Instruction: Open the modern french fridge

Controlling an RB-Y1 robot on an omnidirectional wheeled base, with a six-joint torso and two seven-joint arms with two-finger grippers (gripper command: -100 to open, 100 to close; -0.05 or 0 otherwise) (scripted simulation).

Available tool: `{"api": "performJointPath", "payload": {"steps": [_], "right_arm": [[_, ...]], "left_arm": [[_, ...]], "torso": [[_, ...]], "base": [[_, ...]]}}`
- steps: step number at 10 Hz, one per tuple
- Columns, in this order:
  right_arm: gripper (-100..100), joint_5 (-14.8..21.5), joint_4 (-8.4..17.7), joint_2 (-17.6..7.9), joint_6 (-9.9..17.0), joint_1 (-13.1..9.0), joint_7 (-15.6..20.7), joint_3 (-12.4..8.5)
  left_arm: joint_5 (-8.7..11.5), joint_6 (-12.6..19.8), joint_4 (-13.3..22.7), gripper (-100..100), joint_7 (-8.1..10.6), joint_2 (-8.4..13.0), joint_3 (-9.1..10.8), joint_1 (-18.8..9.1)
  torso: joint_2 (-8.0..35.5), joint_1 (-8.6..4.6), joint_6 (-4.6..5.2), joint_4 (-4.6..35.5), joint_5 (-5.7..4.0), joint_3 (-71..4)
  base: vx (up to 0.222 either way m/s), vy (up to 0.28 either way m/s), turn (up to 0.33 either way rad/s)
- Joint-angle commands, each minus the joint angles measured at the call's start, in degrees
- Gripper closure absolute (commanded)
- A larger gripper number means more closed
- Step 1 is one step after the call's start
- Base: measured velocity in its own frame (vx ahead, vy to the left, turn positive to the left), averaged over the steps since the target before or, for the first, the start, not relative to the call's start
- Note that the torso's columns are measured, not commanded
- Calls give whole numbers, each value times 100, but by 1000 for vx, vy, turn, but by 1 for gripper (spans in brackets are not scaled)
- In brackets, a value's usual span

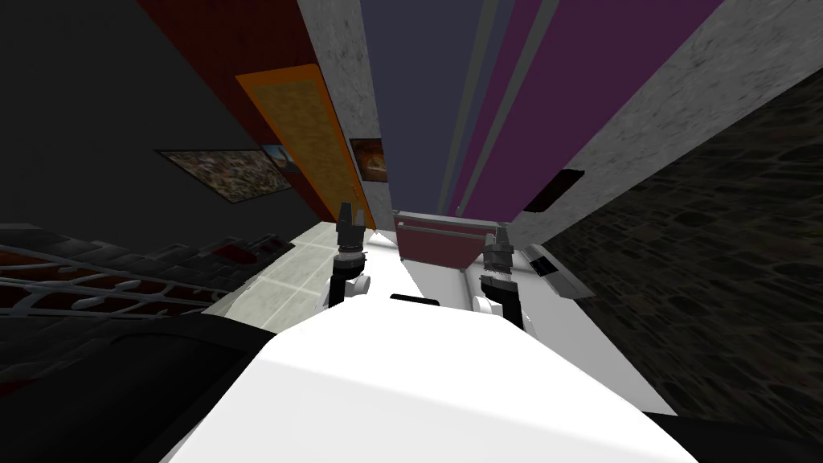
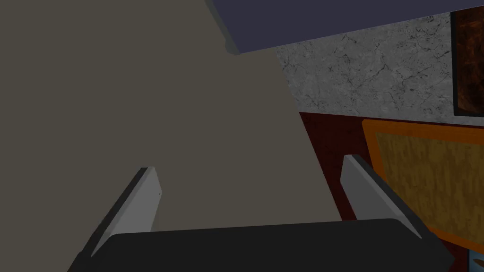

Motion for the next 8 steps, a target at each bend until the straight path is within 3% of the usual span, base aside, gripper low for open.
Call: {"api": "performJointPath", "payload": {"steps": [1, 8], "right_arm": [[0, 0, 0, 0, 0, 0, 0, 0], [0, 0, -2, 0, -1, 0, 0, 0]], "left_arm": [[0, 0, 0, 0, 0, 0, 0, 0], [0, 0, -2, 0, 0, 0, 0, 0]], "torso": [[232, 0, 0, 235, 0, -467], [3116, 0, 0, 3114, 0, -6227]], "base": [[0, 0, 0], [0, 0, 0]]}}
